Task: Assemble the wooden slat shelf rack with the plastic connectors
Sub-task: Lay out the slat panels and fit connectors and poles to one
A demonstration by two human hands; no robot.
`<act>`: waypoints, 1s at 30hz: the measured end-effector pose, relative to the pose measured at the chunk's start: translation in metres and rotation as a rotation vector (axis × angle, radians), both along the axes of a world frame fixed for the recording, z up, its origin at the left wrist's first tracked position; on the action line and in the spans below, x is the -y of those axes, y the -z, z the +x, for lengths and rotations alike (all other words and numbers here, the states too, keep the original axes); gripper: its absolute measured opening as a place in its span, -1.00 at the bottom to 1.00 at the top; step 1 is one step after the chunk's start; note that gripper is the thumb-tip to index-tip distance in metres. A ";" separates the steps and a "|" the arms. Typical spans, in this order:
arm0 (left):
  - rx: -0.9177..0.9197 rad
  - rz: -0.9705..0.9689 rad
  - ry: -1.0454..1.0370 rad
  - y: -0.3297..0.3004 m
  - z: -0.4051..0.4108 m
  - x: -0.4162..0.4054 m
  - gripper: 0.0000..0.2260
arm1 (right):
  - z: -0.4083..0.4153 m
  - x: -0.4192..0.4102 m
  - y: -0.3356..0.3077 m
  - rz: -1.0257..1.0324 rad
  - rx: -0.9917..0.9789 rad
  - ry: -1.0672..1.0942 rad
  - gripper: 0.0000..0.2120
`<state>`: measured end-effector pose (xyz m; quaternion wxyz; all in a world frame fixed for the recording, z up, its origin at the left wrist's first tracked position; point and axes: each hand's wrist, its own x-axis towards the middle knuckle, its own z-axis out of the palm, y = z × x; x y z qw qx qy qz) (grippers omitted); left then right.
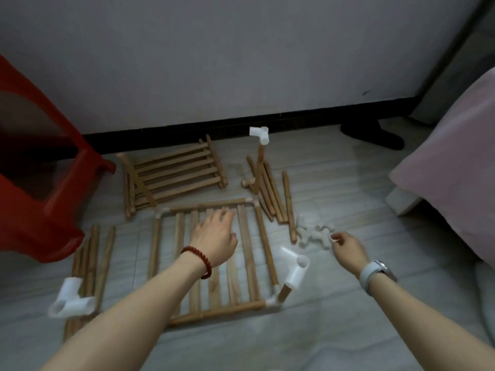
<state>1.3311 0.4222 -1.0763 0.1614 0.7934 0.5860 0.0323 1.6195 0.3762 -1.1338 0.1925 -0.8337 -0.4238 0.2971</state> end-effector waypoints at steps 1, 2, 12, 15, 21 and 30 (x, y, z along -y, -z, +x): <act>-0.002 -0.034 0.004 0.012 0.005 -0.009 -0.53 | 0.007 -0.004 0.018 -0.055 0.047 -0.025 -0.65; 0.008 -0.071 -0.005 0.026 0.008 -0.018 -0.54 | 0.013 -0.008 0.036 -0.104 0.097 -0.060 -0.61; 0.079 -0.218 -0.115 0.107 -0.008 -0.075 -0.56 | 0.023 -0.059 0.126 -0.349 0.626 -0.358 -0.56; 0.083 -0.219 -0.121 0.114 -0.013 -0.089 -0.58 | 0.018 -0.065 0.136 -0.380 0.671 -0.417 -0.66; 0.142 -0.133 -0.103 0.098 -0.012 -0.111 -0.62 | 0.019 -0.071 0.107 -0.274 0.499 -0.234 -0.69; 0.043 0.319 -0.101 0.001 -0.055 -0.140 -0.70 | -0.058 -0.119 -0.023 0.168 0.000 -0.484 -0.74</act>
